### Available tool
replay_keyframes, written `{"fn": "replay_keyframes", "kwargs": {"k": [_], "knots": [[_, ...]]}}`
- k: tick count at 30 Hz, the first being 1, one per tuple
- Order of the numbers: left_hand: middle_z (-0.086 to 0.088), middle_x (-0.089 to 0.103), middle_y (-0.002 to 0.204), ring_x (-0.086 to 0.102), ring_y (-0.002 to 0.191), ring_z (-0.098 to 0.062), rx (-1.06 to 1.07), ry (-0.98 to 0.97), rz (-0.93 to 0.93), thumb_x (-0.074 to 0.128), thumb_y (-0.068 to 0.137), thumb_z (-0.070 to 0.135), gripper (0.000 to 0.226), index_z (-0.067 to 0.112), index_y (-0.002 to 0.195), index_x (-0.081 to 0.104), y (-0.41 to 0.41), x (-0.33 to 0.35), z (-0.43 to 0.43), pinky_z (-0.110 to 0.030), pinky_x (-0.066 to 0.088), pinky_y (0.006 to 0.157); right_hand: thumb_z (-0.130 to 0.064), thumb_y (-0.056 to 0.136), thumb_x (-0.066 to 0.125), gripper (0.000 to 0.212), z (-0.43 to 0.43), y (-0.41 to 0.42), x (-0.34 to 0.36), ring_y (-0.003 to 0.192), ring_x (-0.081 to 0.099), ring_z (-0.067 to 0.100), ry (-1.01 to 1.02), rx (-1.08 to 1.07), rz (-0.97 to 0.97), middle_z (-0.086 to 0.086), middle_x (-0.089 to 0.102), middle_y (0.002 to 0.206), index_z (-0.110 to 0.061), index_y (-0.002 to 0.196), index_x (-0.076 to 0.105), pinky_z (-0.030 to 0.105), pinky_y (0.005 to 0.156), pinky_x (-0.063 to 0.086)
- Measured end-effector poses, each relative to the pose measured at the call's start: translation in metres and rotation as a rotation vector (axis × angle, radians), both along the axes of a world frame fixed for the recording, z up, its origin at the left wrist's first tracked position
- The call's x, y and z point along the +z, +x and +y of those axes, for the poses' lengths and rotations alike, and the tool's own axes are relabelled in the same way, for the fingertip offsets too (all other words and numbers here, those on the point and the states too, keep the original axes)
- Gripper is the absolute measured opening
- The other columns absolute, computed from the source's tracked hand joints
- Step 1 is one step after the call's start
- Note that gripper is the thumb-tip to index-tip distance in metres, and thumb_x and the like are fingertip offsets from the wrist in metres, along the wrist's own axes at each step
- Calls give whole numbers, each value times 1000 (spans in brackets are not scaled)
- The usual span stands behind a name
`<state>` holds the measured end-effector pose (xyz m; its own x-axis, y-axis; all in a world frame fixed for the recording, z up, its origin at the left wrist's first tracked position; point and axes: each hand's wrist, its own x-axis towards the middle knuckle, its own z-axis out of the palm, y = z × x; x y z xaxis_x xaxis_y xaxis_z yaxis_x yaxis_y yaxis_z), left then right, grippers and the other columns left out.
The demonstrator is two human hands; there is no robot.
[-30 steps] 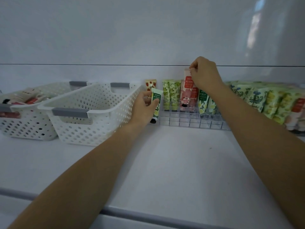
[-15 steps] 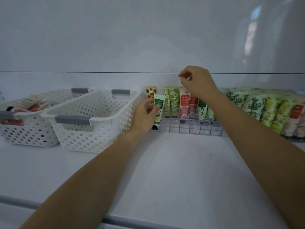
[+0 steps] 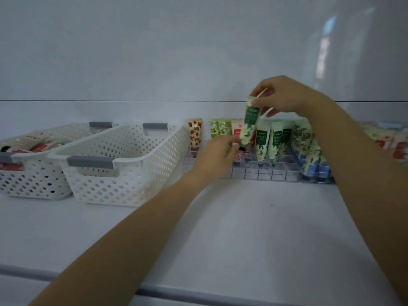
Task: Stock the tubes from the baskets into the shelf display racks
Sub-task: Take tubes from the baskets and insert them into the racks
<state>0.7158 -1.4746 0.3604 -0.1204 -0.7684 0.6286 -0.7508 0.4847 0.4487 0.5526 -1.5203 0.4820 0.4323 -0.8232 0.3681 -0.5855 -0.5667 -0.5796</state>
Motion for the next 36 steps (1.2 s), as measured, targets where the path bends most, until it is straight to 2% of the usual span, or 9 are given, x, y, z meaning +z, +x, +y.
{"fn": "replay_keyframes", "kwargs": {"k": [3, 5, 9, 13, 24, 36], "knots": [[-7, 58, 119, 48, 112, -23, 48, 3, -435, 44, 95, 24, 32, 11, 121, 58, -9, -6, -8, -33, 38, 95, -10, 89, 59, 9, -2, -37, 6, 70, 59, 14, -89, -124, 64, 1, 61, 82, -13, 97, 57, 25, 62, 47], [-5, 54, 124, 45, 117, -23, 49, 26, -513, 40, 96, 27, 34, 14, 123, 56, -17, -12, -9, -37, 35, 100, -12, 88, 61, 8, -3, -54, 4, 71, 58, 17, -99, -178, 98, 3, 61, 84, -14, 95, 57, 29, 67, 47], [-7, 51, 124, 45, 115, -23, 60, -6, -528, 35, 98, 26, 35, 11, 124, 54, -24, -24, -10, -36, 35, 99, -13, 86, 63, 8, -8, -63, -2, 78, 56, 20, -99, -204, 157, 5, 61, 90, -15, 92, 58, 29, 72, 39], [-4, 48, 131, 43, 121, -21, 37, 14, -521, 33, 99, 28, 37, 14, 129, 50, -19, -24, -10, -38, 31, 104, -13, 85, 63, 10, -17, -54, -12, 86, 52, 19, -104, -256, 226, 4, 56, 96, -15, 94, 58, 27, 73, 35], [-4, 47, 135, 41, 125, -22, 6, 47, -483, 34, 99, 28, 39, 14, 133, 48, -17, -28, -11, -39, 28, 109, -11, 86, 62, 10, -21, -58, -20, 90, 52, 21, -117, -343, 217, 4, 55, 99, -15, 94, 57, 29, 74, 39], [-4, 45, 138, 39, 128, -22, 12, 60, -494, 33, 99, 28, 40, 13, 135, 45, -17, -29, -10, -38, 29, 108, -14, 86, 63, 9, -21, -59, -17, 91, 56, 22, -75, -278, 257, 3, 59, 98, -18, 92, 58, 30, 78, 40]]}}
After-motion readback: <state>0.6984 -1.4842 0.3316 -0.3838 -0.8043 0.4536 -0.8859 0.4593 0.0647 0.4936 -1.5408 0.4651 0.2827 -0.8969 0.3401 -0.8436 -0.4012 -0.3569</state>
